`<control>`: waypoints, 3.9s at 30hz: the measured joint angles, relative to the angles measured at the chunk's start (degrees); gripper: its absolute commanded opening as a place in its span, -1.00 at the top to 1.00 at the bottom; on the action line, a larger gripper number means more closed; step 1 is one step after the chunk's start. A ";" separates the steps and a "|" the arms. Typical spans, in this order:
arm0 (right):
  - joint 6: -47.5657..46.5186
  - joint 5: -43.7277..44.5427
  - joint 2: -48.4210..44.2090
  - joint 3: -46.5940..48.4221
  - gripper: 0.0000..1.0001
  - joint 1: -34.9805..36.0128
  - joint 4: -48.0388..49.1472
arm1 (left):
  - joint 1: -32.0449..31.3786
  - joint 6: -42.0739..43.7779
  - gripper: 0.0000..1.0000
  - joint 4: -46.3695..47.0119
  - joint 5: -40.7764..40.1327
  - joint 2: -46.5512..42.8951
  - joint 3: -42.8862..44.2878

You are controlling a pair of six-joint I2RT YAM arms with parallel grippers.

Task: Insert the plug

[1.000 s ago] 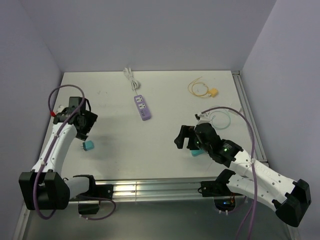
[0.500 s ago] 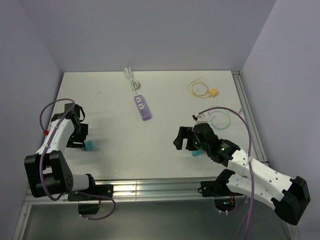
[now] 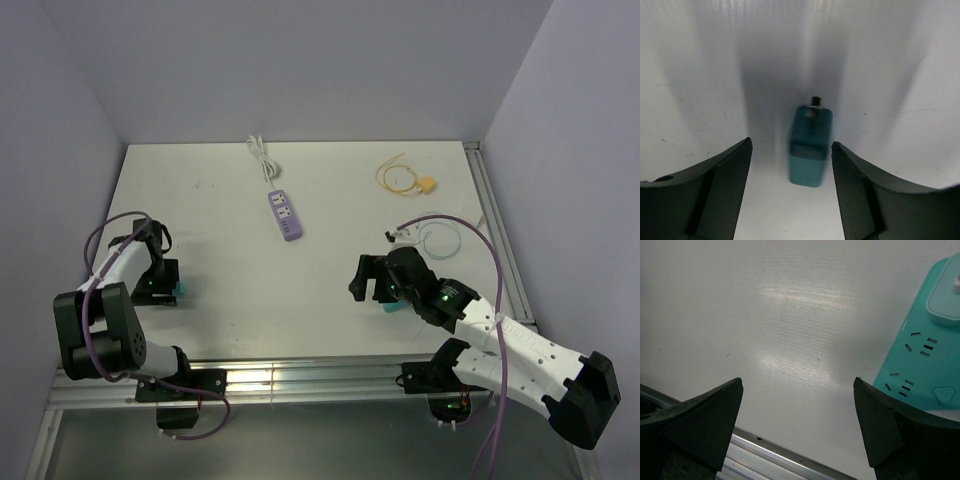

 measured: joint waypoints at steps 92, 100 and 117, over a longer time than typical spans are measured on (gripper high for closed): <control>5.53 31.93 36.89 26.51 -0.31 30.10 29.44 | -33.35 -13.35 0.99 38.27 41.44 -24.11 -8.57; 4.98 34.16 37.44 26.01 -0.05 30.05 31.30 | -33.31 -13.77 0.99 38.58 41.59 -24.52 -8.63; -0.02 33.77 37.48 25.18 0.27 28.41 34.18 | -33.51 -14.32 0.99 38.75 42.82 -24.59 -9.07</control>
